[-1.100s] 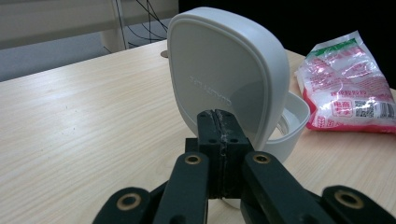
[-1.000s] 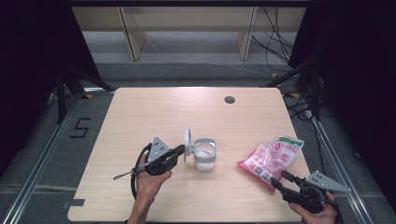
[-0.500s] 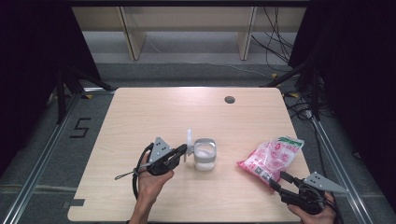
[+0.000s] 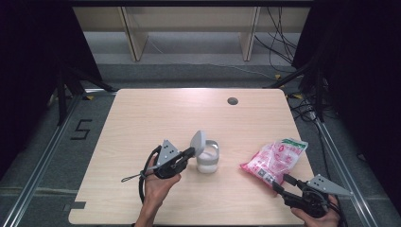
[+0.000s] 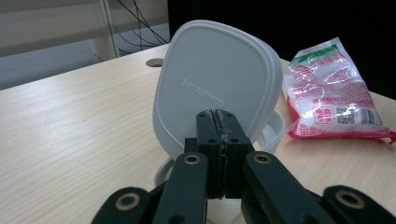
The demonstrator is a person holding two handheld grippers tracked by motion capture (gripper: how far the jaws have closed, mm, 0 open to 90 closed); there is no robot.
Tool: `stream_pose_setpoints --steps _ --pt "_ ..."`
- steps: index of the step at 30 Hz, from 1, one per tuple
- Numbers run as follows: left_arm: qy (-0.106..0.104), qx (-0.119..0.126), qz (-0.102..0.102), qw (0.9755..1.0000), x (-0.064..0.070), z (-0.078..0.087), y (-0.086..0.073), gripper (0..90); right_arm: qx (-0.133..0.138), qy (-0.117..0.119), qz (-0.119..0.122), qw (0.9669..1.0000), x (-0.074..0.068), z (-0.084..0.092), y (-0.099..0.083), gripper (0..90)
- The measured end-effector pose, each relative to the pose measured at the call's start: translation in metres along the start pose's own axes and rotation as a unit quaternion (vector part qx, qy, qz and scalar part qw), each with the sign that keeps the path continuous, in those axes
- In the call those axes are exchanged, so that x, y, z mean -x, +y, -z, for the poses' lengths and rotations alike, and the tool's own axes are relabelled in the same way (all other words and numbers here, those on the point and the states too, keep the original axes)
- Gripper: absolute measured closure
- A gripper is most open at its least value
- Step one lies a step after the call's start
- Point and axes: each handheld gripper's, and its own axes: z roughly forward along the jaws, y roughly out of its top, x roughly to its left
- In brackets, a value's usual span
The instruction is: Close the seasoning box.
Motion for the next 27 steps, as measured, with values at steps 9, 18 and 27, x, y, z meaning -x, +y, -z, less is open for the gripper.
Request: stream_pose_setpoints --steps 9,18,27 --pt "-0.041 -0.013 -0.004 0.9991 0.007 -0.002 0.001 71.8 -0.003 -0.001 0.0 1.0 0.0 0.001 0.0 42.1" --pt "-0.056 -0.025 0.006 0.9981 0.015 0.001 0.002 39.2 0.001 0.003 0.007 1.0 -0.001 -0.001 0.0 42.0" --pt "-0.085 -0.028 0.008 0.9959 0.023 0.004 -0.003 31.1 0.002 0.003 0.033 0.9994 -0.001 -0.002 0.0 41.7"
